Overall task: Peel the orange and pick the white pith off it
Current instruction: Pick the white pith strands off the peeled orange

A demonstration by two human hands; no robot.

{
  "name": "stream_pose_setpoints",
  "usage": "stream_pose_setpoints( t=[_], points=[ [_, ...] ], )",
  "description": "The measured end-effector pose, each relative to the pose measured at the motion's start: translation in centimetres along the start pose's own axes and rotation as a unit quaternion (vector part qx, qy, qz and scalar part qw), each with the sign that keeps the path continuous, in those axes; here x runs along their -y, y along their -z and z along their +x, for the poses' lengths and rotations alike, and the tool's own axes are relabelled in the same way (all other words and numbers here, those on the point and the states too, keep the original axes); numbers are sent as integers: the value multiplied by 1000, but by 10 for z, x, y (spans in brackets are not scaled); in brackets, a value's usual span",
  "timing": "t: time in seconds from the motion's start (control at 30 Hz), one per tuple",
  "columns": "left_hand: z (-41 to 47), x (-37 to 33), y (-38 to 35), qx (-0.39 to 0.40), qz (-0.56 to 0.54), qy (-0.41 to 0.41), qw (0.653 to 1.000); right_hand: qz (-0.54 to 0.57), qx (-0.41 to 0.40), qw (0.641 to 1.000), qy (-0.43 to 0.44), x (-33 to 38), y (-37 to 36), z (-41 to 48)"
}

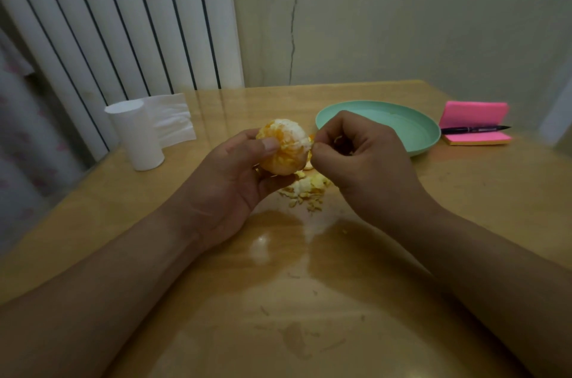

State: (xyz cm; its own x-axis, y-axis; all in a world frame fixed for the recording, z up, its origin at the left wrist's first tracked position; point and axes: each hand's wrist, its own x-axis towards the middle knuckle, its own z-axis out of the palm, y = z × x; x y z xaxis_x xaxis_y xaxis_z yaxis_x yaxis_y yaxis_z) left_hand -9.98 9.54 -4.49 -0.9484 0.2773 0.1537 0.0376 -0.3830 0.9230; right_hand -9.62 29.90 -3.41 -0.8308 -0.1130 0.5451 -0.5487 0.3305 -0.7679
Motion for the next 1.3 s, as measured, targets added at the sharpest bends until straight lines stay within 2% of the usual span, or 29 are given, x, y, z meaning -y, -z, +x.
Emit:
stream_pose_setpoints(
  t=[0.3,0.6,0.7,0.77,0.83,0.93,1.07,1.17,1.3],
  points=[
    [-4,-4,-2,24,-75,39,996,29,0,1000,-9,-2,3,1],
    [-7,-11,-3,54,-130,64,988,6,-15,1000,-20,-16,5,8],
    [-6,-10,-1,55,-128,70,988,-77,27,996,-26,-24,7,10],
    [-5,-9,0,50,-119,74,989,-173,80,981,-31,-28,6,8],
    [-3,-8,1,44,-111,73,990,-226,93,969,-22,-28,5,6],
    [-1,-7,3,38,-101,68,992,-249,87,965,12,-23,7,6],
    [0,-6,4,36,-93,67,993,-315,122,941,22,-21,5,7],
    [1,-5,5,34,-88,70,993,-310,98,945,35,-20,4,6],
    [1,-6,4,32,-82,75,993,-340,119,932,33,-17,3,6]
  ],
)
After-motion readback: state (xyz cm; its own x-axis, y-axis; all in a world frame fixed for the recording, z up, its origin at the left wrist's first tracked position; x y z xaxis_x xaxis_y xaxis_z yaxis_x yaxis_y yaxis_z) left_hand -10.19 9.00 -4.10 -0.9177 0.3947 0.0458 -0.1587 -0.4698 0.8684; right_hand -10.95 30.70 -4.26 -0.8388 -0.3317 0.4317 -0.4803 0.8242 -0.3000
